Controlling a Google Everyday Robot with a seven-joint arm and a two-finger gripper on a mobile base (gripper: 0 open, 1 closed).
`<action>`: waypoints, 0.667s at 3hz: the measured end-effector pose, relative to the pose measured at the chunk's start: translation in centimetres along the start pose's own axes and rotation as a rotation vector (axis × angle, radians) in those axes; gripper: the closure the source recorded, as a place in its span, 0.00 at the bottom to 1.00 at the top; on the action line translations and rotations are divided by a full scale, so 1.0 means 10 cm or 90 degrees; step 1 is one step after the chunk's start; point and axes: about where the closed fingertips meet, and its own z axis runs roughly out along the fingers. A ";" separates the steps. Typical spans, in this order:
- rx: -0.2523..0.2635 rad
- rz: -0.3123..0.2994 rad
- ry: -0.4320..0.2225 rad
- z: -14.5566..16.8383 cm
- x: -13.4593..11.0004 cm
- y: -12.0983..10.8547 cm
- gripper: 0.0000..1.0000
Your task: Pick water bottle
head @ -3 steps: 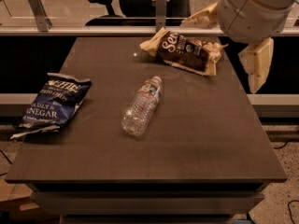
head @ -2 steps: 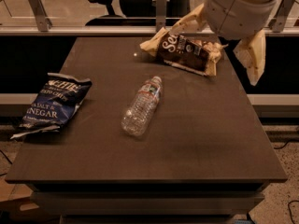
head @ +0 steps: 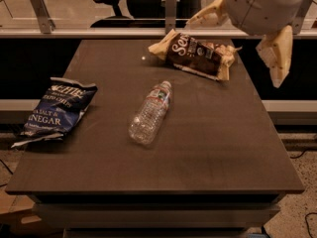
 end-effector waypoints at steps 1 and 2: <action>-0.008 0.007 -0.045 0.08 -0.02 -0.02 0.00; -0.012 -0.003 -0.104 0.30 -0.08 -0.11 0.00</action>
Offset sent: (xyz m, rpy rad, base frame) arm 0.0046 0.0211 -0.0543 0.1130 0.2930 0.0897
